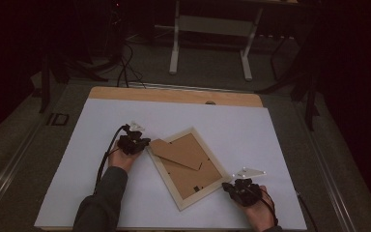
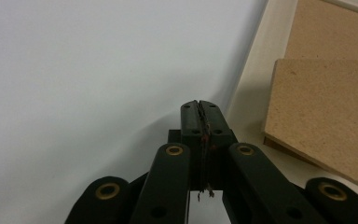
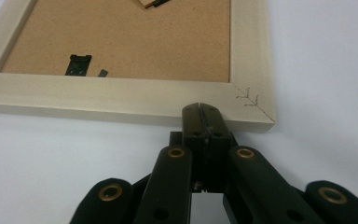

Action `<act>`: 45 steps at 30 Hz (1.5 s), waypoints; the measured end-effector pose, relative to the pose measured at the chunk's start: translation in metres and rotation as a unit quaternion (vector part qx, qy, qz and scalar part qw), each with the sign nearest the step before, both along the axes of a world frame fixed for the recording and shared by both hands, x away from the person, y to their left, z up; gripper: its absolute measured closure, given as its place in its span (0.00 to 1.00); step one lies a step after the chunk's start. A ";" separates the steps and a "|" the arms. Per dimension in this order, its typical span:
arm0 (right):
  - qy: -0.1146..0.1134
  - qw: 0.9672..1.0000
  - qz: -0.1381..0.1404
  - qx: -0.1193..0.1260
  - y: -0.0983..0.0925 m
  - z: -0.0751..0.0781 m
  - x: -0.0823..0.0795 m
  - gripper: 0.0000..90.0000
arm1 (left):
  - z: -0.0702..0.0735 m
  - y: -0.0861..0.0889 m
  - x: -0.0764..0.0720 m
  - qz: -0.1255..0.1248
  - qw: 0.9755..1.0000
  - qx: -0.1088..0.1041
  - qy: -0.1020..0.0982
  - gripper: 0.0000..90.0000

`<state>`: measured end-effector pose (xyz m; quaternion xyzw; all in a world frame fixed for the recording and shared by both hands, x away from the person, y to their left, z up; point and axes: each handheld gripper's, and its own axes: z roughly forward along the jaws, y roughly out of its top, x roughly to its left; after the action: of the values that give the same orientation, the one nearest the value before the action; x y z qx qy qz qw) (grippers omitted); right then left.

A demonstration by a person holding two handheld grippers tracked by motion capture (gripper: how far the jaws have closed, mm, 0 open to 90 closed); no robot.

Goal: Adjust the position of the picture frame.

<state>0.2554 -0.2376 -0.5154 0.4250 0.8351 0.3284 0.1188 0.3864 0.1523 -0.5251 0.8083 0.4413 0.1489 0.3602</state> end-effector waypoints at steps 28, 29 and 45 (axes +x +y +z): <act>0.009 1.000 0.004 -0.020 0.019 -0.007 -0.002 1.00 | -0.011 0.011 -0.008 -0.004 0.999 -0.029 0.021 1.00; 0.009 1.000 0.002 -0.019 0.020 -0.008 -0.001 1.00 | -0.012 0.012 -0.008 -0.004 0.999 -0.037 0.023 1.00; 0.010 1.000 -0.009 -0.022 0.025 -0.007 0.010 1.00 | -0.011 0.012 -0.019 -0.007 1.000 -0.013 0.009 1.00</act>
<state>0.2651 -0.2124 -0.5224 0.4327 0.8394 0.3051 0.1225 0.3674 0.1644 -0.5359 0.8080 0.4407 0.1333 0.3676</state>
